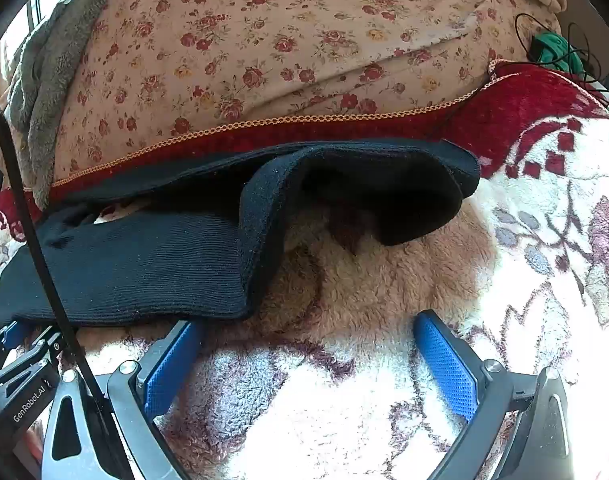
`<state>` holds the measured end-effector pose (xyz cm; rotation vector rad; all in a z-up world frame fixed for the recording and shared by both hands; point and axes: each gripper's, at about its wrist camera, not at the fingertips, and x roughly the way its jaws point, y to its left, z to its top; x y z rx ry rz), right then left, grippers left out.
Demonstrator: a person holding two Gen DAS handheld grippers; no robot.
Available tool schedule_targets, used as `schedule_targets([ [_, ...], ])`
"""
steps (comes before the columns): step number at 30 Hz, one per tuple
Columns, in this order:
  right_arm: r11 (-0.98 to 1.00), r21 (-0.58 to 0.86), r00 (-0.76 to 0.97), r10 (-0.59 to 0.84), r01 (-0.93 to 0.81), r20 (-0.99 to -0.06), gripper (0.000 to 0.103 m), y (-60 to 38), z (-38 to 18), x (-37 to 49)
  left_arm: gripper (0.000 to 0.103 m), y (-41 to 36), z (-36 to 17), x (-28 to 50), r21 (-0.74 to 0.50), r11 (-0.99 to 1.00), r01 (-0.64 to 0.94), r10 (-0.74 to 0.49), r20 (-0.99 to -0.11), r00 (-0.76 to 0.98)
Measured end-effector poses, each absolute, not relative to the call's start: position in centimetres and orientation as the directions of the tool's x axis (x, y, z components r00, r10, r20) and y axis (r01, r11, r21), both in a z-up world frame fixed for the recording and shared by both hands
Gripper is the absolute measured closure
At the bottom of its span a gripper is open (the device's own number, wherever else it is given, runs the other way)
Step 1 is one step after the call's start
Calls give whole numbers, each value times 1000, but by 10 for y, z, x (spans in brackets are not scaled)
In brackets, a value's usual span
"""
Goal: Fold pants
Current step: 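Approach the black knit pants with both grippers open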
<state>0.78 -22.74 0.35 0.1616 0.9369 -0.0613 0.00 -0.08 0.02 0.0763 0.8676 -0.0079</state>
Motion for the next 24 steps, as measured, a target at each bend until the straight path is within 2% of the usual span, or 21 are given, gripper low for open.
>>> schedule_targets([
  [12,987,109,587,18,120,-810,0,-227,4,9,30,-1,0,1,63,997,39,23,-764,645],
  [19,975,217,590,205,-51,-781,0,-240,11,-10,31,11,8,-11,-19,995,100,-78,-769,634],
  [24,951,306,592,273,-47,-759,0,-249,13,-29,31,19,16,-29,-16,994,107,-82,-759,646],
])
